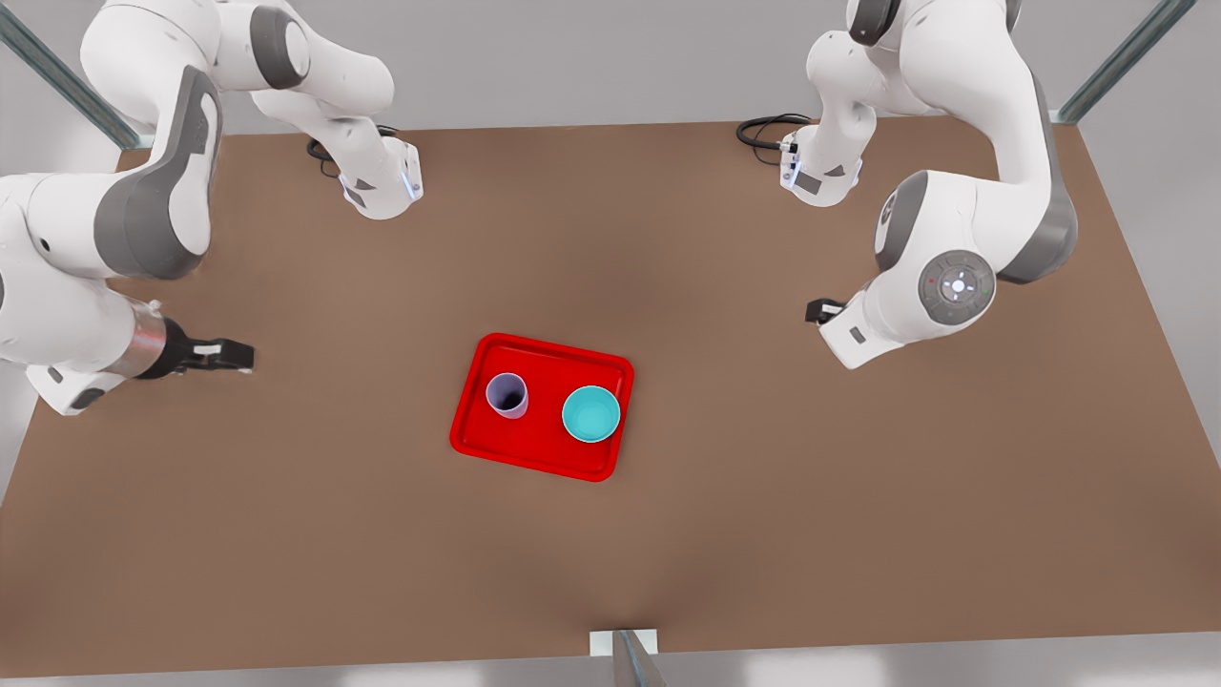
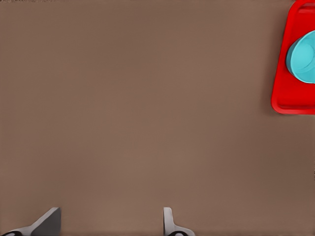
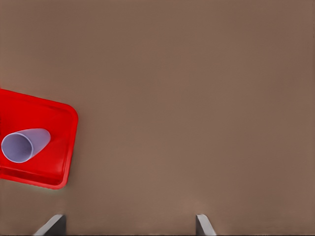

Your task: Place the bowl on the tray with the left arm and the cup on the tray with the right arm

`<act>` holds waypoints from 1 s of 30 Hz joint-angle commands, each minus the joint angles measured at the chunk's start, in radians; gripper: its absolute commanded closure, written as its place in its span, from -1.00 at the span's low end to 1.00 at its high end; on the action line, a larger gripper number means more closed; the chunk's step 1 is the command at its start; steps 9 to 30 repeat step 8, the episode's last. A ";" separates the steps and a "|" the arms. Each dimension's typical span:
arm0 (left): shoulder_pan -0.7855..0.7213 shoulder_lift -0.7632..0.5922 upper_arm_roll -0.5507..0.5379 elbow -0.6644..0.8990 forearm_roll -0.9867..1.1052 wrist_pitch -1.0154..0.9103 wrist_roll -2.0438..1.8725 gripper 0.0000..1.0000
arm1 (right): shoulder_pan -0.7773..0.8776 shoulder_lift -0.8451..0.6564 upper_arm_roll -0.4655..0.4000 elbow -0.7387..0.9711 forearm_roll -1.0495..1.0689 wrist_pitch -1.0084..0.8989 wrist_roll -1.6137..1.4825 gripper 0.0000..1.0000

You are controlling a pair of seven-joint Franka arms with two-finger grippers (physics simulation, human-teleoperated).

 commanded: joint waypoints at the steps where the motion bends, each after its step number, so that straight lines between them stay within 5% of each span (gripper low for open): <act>1: 0.000 0.000 0.000 0.000 -0.009 0.000 -0.001 -1.00 | 0.001 -0.007 0.000 -0.010 0.000 0.006 0.000 -1.00; 5: 0.006 0.023 0.011 0.008 0.018 0.014 0.005 -1.00 | 0.001 -0.119 0.003 -0.200 0.011 0.126 -0.003 -1.00; 30: 0.012 0.039 0.012 0.021 0.051 0.014 0.001 -1.00 | 0.001 -0.117 0.005 -0.196 0.011 0.121 -0.003 -1.00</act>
